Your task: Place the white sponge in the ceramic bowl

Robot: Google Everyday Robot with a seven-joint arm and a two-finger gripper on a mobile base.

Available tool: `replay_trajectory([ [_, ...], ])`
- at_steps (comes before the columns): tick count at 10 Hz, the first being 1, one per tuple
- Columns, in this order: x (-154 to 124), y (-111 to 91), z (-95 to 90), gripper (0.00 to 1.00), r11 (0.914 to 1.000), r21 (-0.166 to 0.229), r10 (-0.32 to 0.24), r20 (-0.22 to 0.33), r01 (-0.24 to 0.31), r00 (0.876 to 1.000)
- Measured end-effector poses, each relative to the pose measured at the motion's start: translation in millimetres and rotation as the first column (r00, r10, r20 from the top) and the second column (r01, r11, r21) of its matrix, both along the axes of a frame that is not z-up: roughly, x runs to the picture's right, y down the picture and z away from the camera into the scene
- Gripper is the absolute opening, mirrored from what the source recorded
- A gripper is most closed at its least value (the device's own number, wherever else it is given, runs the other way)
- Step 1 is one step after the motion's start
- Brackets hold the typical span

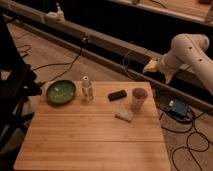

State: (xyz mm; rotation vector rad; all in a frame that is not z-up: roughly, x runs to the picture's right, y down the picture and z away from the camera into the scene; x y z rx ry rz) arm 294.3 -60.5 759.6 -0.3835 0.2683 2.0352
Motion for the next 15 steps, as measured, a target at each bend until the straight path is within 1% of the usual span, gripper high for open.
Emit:
replay_trajectory([
  [3,0,-1,-0.1,0.8,1.0,0.001,-0.001,0.0,0.001,1.0],
  [4,0,-1,-1.2,0.8,0.9999,-0.001,-0.012,0.0,0.012,1.0],
  [5,-5,-1,-1.3,0.8,0.999,-0.012,-0.044,0.001,0.044,0.999],
  [6,-16,1,0.7,0.8,0.996,-0.027,-0.084,0.011,0.085,0.996],
  [7,-32,3,3.8,0.8,0.9926,-0.038,-0.114,0.033,0.115,0.993],
  [8,-44,11,5.8,0.8,0.9891,-0.059,-0.131,0.055,0.135,0.99],
  [9,-56,22,6.1,0.8,0.9839,-0.093,-0.145,0.081,0.153,0.986],
  [10,-71,34,5.2,0.8,0.976,-0.133,-0.158,0.111,0.173,0.981],
  [11,-88,50,2.7,0.8,0.9649,-0.18,-0.167,0.144,0.192,0.975],
  [13,-106,73,-4.6,0.8,0.9493,-0.238,-0.166,0.176,0.205,0.97],
  [14,-117,85,-8.6,0.8,0.9415,-0.261,-0.167,0.189,0.213,0.968],
  [15,-122,95,-11.1,0.8,0.9357,-0.278,-0.168,0.192,0.218,0.967],
])
